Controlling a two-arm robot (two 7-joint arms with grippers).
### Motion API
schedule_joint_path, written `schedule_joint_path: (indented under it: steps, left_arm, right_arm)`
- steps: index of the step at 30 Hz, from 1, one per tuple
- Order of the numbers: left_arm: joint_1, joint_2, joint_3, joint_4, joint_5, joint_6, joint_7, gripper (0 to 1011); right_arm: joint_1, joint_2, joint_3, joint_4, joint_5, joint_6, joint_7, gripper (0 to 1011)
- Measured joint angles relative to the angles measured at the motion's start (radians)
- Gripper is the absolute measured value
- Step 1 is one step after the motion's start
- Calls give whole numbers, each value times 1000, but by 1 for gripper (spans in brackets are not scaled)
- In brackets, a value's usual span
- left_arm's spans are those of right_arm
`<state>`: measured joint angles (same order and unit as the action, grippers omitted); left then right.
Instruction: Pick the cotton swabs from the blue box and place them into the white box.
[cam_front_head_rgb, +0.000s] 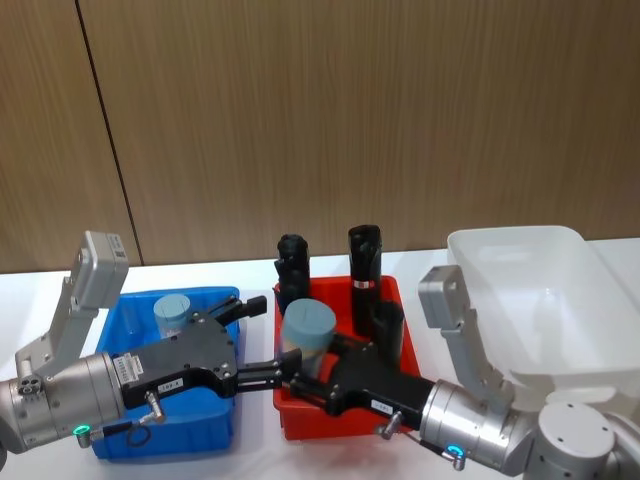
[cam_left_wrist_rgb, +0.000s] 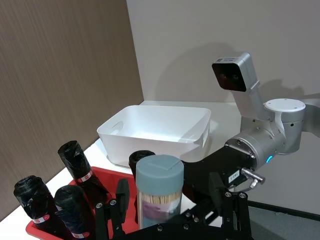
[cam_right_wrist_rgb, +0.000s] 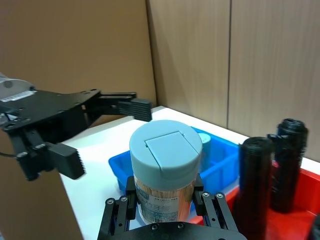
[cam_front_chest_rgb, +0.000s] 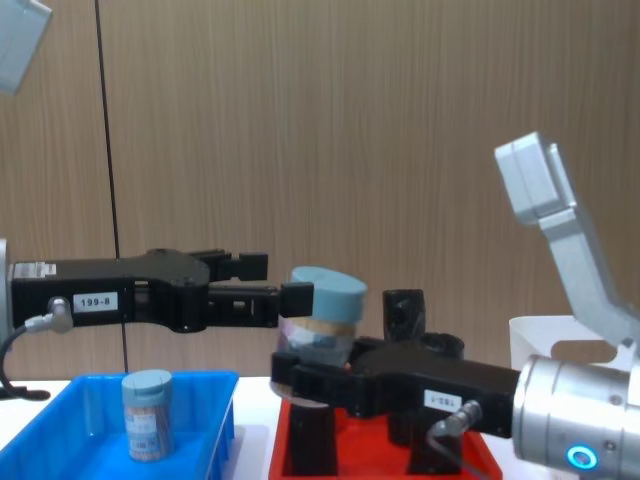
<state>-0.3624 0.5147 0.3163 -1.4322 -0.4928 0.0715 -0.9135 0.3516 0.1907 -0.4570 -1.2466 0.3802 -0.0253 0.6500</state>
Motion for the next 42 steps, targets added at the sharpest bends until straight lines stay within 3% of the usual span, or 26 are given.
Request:
schedule_joint_path:
  steps: [18,32,42]
  left_arm:
    - [0,0,0,0,0,0,0,1004]
    - [0,0,0,0,0,0,0,1004]
    - [0,0,0,0,0,0,0,1004]
  right_arm:
    - [-13,53,55,-13,32,-36,-49,625]
    - [-47,126,121,-91,68,-48,-108,625]
    - [-60,174,163,-126,51,-25,-170,625]
